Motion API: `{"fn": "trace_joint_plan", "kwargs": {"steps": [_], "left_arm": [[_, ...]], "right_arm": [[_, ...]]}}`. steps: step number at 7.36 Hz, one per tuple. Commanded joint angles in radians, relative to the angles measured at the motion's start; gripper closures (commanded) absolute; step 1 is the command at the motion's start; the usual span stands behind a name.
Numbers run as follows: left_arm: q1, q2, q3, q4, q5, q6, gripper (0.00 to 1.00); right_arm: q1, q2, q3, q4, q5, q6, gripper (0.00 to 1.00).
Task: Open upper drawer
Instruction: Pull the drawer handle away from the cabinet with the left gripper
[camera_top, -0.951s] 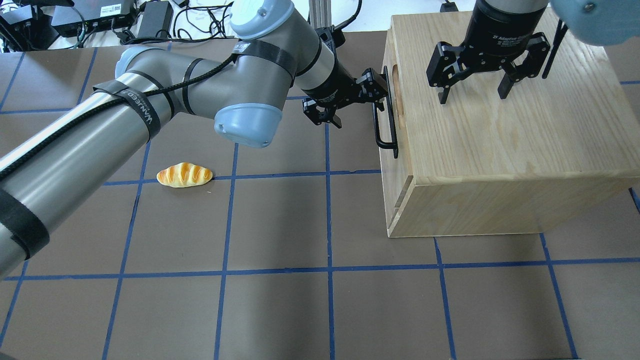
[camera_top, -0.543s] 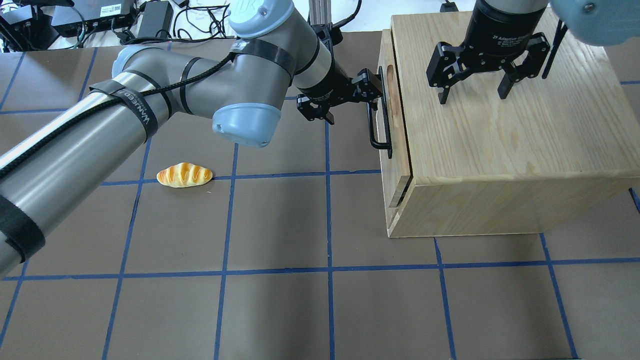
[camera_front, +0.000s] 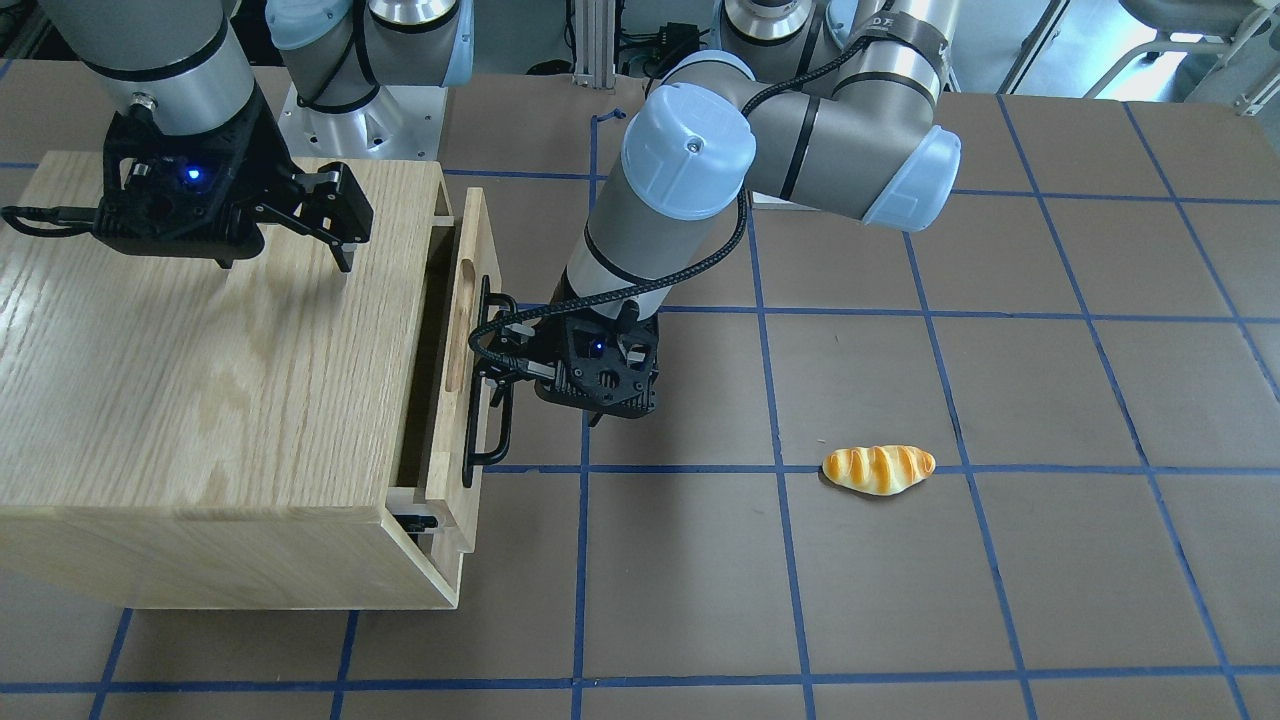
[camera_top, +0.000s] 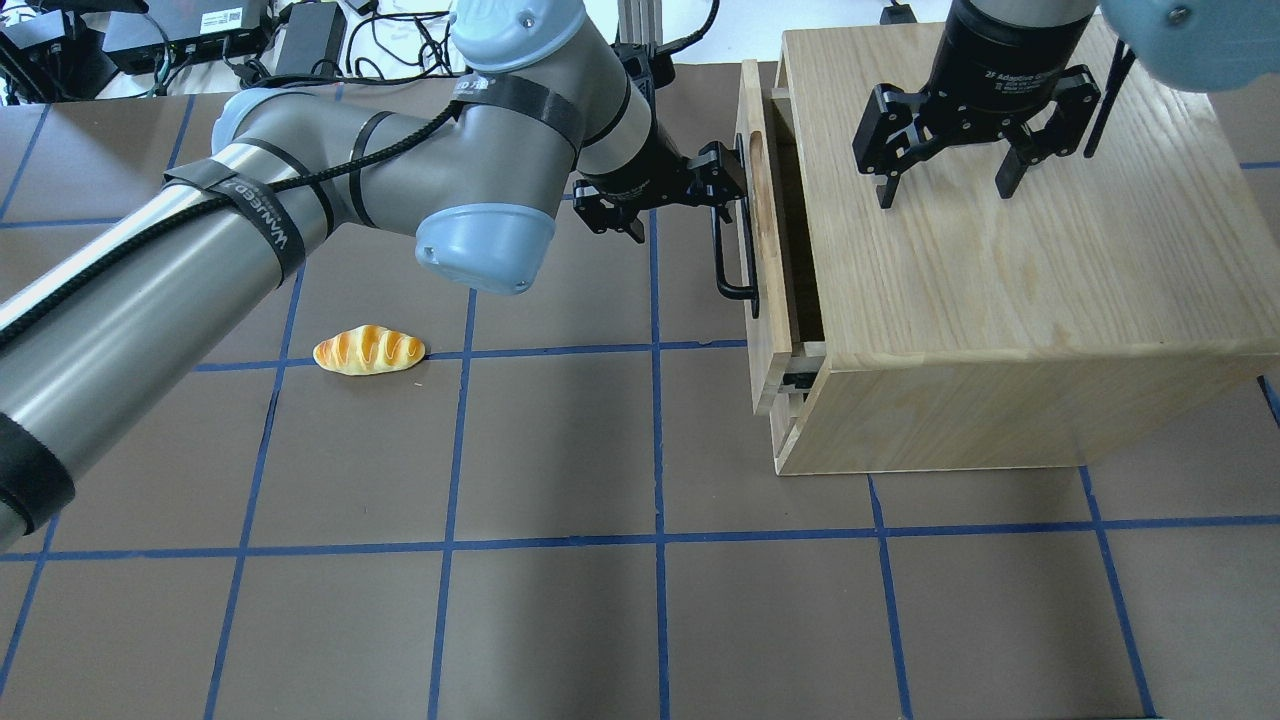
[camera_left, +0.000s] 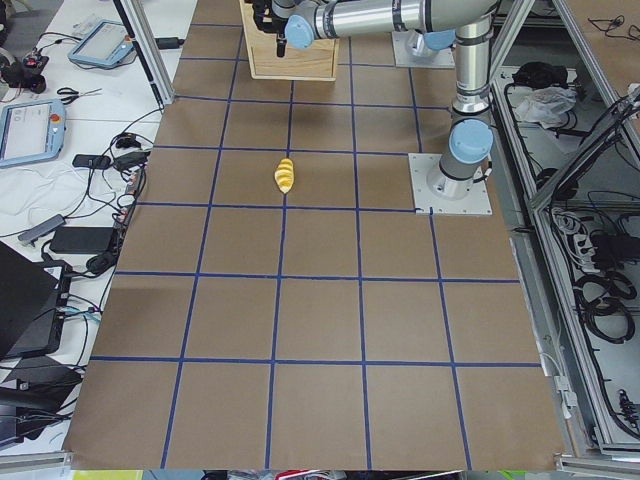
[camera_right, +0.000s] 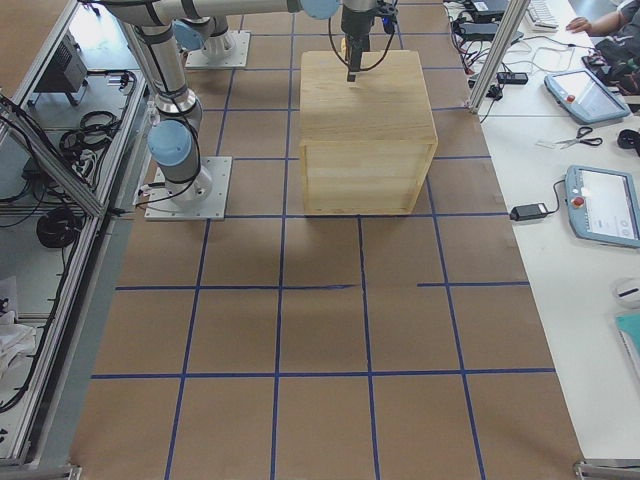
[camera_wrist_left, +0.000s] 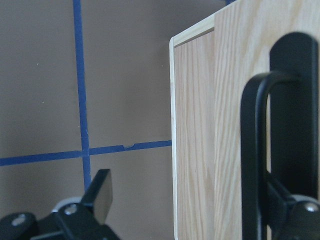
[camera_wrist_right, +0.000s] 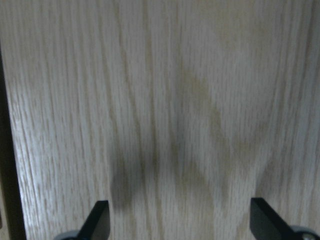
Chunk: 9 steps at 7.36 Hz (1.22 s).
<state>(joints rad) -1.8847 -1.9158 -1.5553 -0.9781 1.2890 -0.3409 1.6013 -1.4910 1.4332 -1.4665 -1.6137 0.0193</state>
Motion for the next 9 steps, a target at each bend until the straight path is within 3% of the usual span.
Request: {"fn": "trace_joint_plan", "kwargs": {"steps": [1, 6, 9], "left_arm": [[0.031, 0.027, -0.002, -0.03, 0.006, 0.037, 0.0], [0.087, 0.046, -0.038, -0.068, 0.009, 0.129, 0.0], [0.156, 0.084, -0.037, -0.178, 0.007, 0.197, 0.0]], "right_arm": [[0.0, 0.0, -0.001, 0.0, 0.0, 0.001, 0.0], [0.0, 0.0, -0.001, 0.0, 0.0, -0.001, 0.0], [0.0, 0.0, -0.001, 0.0, 0.0, 0.001, 0.0]]}}
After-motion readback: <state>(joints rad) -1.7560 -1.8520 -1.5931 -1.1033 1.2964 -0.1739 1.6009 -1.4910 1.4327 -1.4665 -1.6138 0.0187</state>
